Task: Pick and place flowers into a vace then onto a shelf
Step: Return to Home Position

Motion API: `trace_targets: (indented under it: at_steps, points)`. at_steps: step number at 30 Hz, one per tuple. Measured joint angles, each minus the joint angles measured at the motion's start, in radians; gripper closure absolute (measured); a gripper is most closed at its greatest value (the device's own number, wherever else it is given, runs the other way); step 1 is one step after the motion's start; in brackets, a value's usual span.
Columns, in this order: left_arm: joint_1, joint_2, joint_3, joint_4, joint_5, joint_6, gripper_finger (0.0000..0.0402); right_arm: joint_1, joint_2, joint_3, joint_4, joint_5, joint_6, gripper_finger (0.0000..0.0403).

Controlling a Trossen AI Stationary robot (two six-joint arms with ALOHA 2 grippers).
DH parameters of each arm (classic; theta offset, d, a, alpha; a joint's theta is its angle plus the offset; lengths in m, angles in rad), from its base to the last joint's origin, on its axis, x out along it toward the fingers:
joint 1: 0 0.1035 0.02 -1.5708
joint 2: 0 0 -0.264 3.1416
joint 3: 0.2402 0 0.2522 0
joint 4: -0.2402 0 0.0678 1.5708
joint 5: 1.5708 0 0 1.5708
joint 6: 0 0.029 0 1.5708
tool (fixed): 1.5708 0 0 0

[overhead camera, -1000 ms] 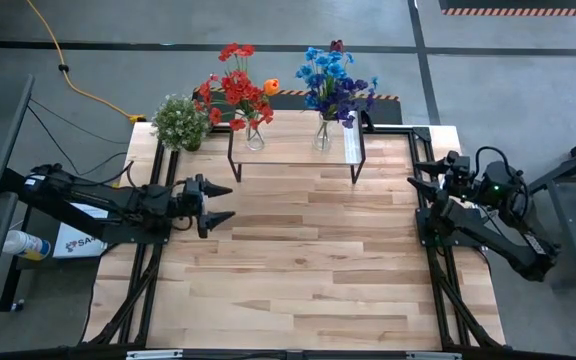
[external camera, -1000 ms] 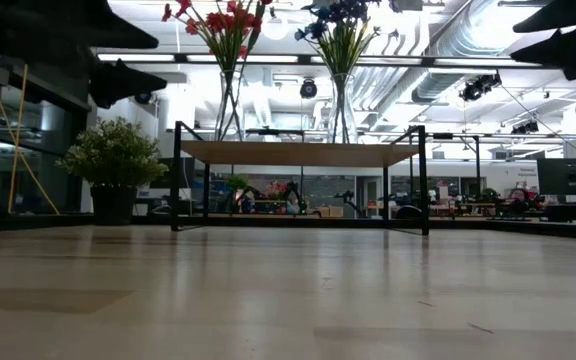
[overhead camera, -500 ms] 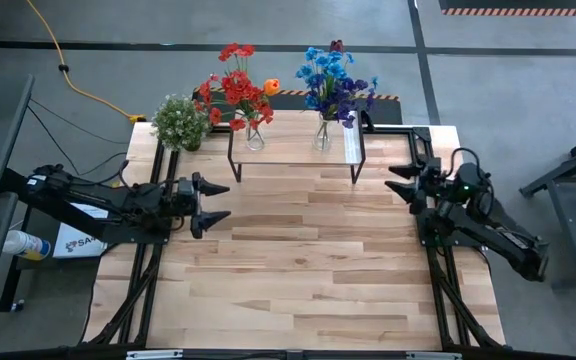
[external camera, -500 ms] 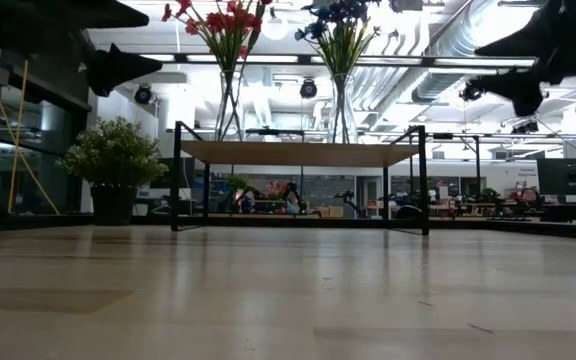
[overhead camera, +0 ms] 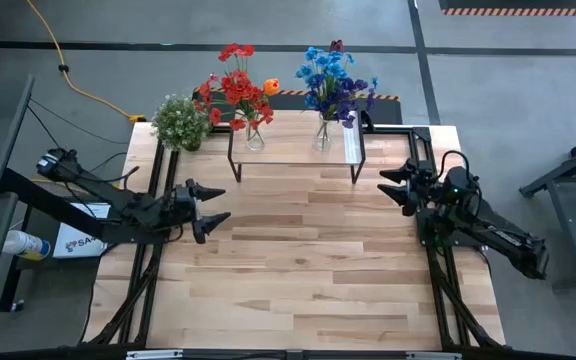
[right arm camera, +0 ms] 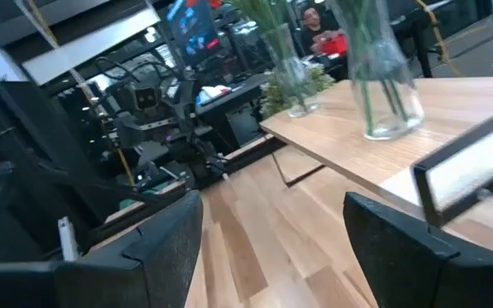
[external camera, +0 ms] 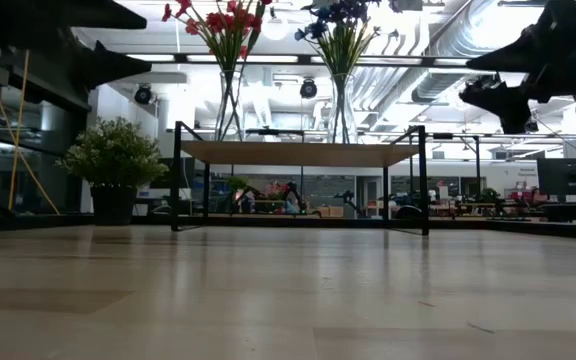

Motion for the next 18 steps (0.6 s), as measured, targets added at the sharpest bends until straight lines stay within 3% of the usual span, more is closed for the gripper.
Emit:
trace_targets:
  at_steps: [5, 11, 14, 18]
  points:
    - [-0.079, 0.033, 0.0, 0.059, -0.11, 0.048, 0.0005, 0.055, 0.0, 0.0, 0.015, 0.034, 0.016, 0.013]
    - [-0.083, 0.05, 0.0, 0.084, -0.109, 0.078, 0.0005, 0.143, 0.0, 0.0, 0.022, 0.128, 0.019, 0.0132]
    - [-0.04, 0.036, -0.001, 0.09, -0.056, 0.098, 0.0005, 0.174, 0.002, 0.0, 0.021, 0.141, 0.016, 0.013]
    - [0.045, -0.028, -0.033, 0.097, 0.122, 0.11, 0.0005, 0.203, 0.002, 0.0, 0.021, 0.138, 0.024, 0.0131]
